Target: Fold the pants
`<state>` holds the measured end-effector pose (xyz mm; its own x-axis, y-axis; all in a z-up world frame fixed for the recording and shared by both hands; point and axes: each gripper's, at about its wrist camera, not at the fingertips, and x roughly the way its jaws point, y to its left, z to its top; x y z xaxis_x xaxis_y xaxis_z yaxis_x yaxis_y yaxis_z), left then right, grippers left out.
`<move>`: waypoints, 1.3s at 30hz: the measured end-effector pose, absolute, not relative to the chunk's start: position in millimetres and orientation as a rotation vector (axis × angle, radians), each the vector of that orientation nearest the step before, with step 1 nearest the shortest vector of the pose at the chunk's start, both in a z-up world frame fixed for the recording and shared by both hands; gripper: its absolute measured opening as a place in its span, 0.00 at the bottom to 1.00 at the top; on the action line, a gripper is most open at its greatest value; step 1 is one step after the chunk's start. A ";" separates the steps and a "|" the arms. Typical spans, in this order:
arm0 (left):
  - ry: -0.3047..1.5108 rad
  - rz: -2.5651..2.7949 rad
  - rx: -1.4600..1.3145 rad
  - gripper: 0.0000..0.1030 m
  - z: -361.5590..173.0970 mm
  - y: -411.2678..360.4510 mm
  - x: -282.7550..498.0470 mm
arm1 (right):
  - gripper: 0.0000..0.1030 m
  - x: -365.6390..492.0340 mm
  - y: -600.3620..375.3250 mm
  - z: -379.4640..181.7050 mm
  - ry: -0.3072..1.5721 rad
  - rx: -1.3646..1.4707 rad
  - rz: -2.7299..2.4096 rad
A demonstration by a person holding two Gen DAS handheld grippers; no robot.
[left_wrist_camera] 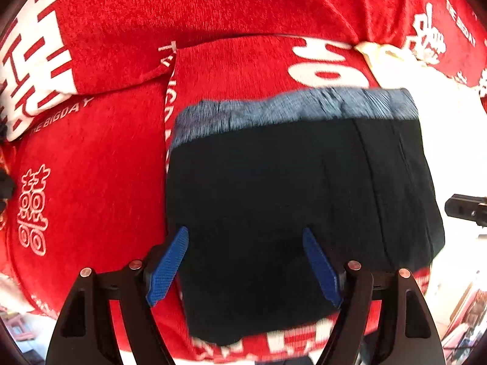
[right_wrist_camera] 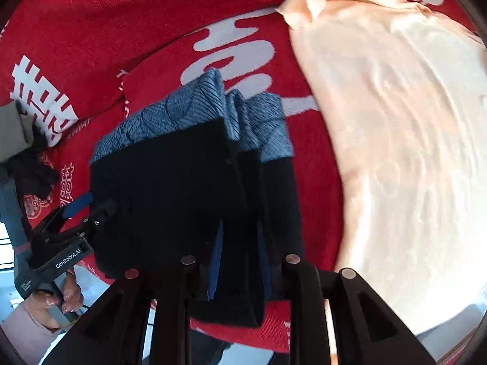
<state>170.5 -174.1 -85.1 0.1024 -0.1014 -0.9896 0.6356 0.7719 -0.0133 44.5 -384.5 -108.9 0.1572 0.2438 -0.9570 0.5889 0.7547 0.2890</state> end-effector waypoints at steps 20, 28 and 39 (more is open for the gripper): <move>1.426 -0.681 0.544 1.00 7.3 -166.4 124.4 | 0.84 -3.9 -307.0 -24.0 1.536 0.579 -0.228; 1.390 -0.693 0.575 1.00 24.2 -172.2 126.0 | 0.90 10.2 -294.2 -4.1 1.595 0.395 -0.223; 1.413 -0.691 0.600 1.00 25.2 -190.1 132.6 | 0.90 6.9 -310.8 5.8 1.602 0.453 -0.279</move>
